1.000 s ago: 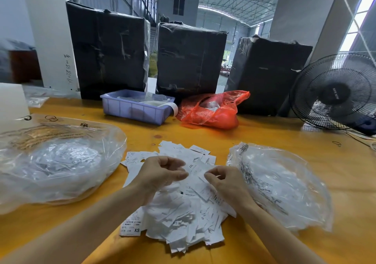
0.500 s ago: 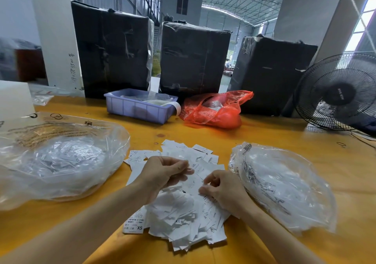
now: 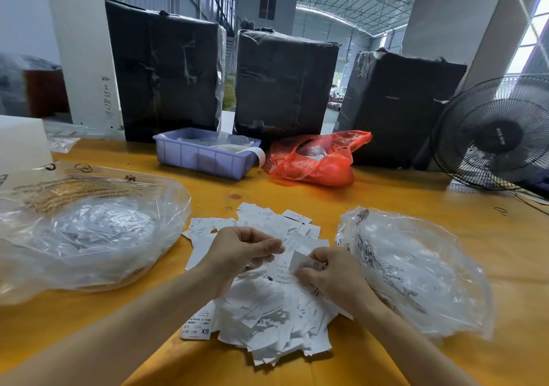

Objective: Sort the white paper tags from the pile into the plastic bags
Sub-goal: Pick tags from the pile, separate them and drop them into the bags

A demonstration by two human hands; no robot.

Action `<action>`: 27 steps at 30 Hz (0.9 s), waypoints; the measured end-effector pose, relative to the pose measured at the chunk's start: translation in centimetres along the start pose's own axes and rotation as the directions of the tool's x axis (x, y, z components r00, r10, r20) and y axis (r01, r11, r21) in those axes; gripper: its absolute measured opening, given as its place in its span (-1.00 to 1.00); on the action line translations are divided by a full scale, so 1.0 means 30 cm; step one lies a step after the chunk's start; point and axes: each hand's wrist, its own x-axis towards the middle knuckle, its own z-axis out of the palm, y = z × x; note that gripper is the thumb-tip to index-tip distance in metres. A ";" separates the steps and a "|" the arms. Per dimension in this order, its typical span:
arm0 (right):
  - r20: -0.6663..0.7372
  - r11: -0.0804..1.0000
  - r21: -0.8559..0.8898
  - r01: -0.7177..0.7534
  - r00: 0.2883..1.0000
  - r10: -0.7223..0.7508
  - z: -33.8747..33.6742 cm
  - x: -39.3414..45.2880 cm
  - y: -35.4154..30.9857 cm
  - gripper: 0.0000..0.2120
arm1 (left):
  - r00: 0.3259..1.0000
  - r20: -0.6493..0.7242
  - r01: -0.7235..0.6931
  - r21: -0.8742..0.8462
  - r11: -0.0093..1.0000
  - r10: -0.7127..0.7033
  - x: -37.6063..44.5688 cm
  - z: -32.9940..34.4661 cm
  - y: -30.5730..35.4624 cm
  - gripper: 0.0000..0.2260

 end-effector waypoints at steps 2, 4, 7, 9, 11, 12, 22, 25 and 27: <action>-0.036 0.998 -0.058 0.039 0.999 -0.041 -0.002 -0.004 -0.001 -0.74 | 1.000 -0.005 -0.001 -0.004 1.000 0.001 -0.001 0.001 0.001 -0.81; -0.087 0.998 -0.005 0.068 0.994 -0.068 -0.010 -0.007 -0.010 -0.68 | 1.000 -0.012 -0.006 -0.008 1.000 0.006 -0.001 0.002 0.003 -0.82; -0.162 0.950 0.303 0.075 0.986 -0.026 -0.046 -0.005 -0.032 -0.80 | 1.000 0.002 -0.021 0.030 0.999 0.021 -0.001 0.005 0.005 -0.82; -0.134 0.823 0.566 0.044 0.990 0.039 -0.082 -0.004 -0.056 -0.95 | 0.999 0.035 -0.034 0.089 0.995 0.031 -0.003 0.009 0.003 -0.85; -0.045 0.656 0.755 -0.004 0.997 0.058 -0.112 -0.008 -0.081 -0.94 | 0.996 0.081 -0.043 0.124 0.991 0.033 -0.006 0.015 -0.003 -0.89; -0.016 0.595 0.804 -0.018 0.999 0.052 -0.122 -0.013 -0.092 -0.92 | 0.994 0.098 -0.053 0.142 0.989 0.039 -0.009 0.019 -0.008 -0.91; -0.243 0.771 0.610 0.183 0.969 -0.039 -0.080 -0.034 -0.113 -0.89 | 0.986 0.139 -0.121 0.218 0.968 0.092 -0.020 0.038 -0.016 -0.92; -0.292 0.817 0.529 0.230 0.953 -0.080 -0.074 -0.033 -0.109 -0.88 | 0.987 0.127 -0.121 0.220 0.968 0.094 -0.018 0.034 -0.016 -0.93; -0.325 0.831 0.496 0.251 0.941 -0.091 -0.074 -0.032 -0.105 -0.86 | 0.988 0.125 -0.121 0.227 0.966 0.094 -0.017 0.033 -0.015 -0.93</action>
